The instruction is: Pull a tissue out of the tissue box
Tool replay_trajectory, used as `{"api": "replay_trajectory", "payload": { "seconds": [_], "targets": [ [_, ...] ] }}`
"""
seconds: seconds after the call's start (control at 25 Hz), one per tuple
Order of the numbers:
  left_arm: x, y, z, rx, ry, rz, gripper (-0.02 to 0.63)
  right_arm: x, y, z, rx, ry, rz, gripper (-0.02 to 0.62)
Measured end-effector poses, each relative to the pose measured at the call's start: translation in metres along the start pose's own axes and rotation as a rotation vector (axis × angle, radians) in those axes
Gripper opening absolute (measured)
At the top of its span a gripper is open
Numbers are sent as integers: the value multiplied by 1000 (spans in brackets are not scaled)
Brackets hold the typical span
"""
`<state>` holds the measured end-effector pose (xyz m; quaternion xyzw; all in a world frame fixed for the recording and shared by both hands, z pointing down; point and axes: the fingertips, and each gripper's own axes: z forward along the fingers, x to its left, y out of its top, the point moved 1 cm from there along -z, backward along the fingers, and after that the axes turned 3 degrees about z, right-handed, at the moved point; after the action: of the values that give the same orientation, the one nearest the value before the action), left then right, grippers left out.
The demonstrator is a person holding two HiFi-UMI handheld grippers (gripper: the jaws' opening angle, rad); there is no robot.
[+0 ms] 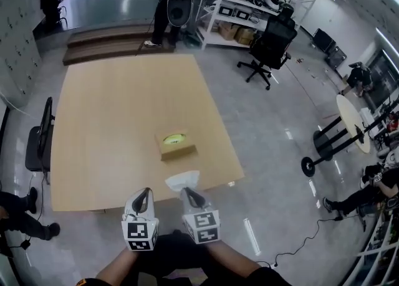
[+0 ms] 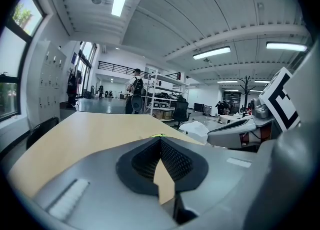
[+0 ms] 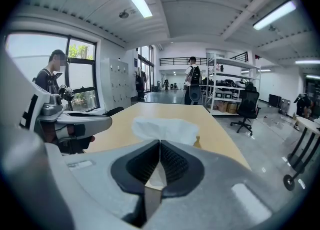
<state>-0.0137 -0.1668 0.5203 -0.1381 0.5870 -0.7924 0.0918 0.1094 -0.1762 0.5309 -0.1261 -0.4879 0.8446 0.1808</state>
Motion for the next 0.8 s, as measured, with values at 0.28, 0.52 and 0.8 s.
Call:
{"api": "replay_trajectory", "payload": {
  "seconds": [0.28, 0.52, 0.8],
  "targets": [
    [-36, -26, -27, 53, 58, 14, 18, -12, -31, -28, 1, 61, 23, 0],
    [-38, -50, -60, 135, 133, 18, 18, 1, -58, -36, 29, 141, 41, 0],
    [-43, -59, -79, 181, 172, 35, 18, 10, -66, -43, 38, 188, 66, 0]
  ]
}}
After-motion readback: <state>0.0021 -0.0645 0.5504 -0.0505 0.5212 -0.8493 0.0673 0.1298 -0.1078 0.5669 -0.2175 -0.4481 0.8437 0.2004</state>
